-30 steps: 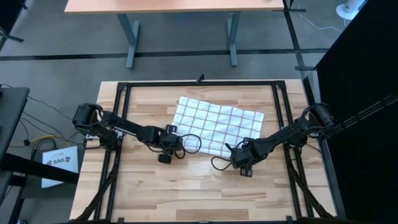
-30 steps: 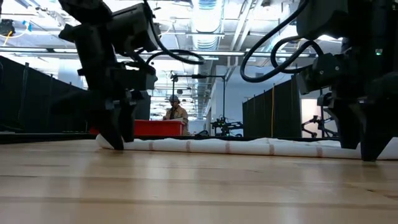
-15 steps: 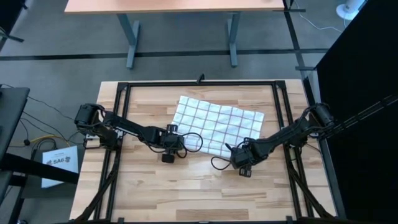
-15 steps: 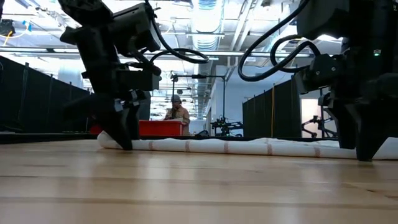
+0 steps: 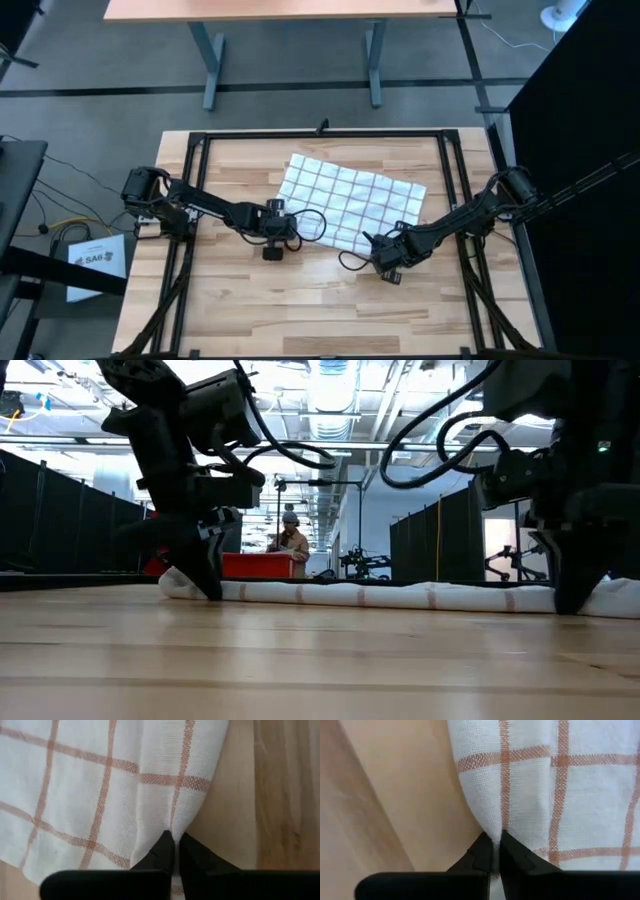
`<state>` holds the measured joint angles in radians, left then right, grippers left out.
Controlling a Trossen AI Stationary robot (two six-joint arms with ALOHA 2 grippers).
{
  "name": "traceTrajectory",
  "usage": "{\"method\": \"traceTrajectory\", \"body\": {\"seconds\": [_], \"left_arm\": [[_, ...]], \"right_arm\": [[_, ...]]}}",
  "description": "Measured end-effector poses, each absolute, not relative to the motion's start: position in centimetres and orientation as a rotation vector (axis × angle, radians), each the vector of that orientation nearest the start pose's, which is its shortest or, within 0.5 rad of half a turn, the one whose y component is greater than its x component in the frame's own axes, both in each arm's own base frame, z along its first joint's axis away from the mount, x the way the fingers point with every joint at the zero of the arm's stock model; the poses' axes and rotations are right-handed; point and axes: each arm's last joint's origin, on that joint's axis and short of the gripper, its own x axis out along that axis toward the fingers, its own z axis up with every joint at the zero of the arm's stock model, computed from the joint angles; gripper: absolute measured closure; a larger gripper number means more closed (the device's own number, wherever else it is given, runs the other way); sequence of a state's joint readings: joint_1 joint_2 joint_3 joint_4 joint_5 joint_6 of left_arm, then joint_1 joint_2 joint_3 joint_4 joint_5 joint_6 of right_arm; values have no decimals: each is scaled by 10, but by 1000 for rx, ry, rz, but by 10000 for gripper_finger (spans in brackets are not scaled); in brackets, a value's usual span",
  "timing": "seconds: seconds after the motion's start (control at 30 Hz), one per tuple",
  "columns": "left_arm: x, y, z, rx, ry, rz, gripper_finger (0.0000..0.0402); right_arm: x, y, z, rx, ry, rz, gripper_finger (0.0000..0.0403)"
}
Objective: Roll towel
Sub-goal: Roll the white checkered towel
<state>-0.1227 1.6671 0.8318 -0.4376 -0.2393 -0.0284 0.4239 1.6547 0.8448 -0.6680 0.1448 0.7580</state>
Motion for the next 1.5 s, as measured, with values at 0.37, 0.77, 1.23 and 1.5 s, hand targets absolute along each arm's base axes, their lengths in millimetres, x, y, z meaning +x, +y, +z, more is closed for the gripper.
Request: {"method": "traceTrajectory", "body": {"seconds": [0.37, 0.77, 1.23, 1.5], "left_arm": [[274, -25, 190, -1, 1241, 26, 401], [285, 42, 195, -46, 1127, 38, 401], [304, 92, 140, 86, 1179, -4, 398], [296, 95, 157, 160, 1214, 8, 309]], "right_arm": [[243, 148, 168, 444, 1321, -148, 398], [216, 109, 190, 451, 1343, -340, 398], [193, 67, 129, 570, 1355, -483, 385], [192, 60, 142, 495, 1404, -471, 268]]}}
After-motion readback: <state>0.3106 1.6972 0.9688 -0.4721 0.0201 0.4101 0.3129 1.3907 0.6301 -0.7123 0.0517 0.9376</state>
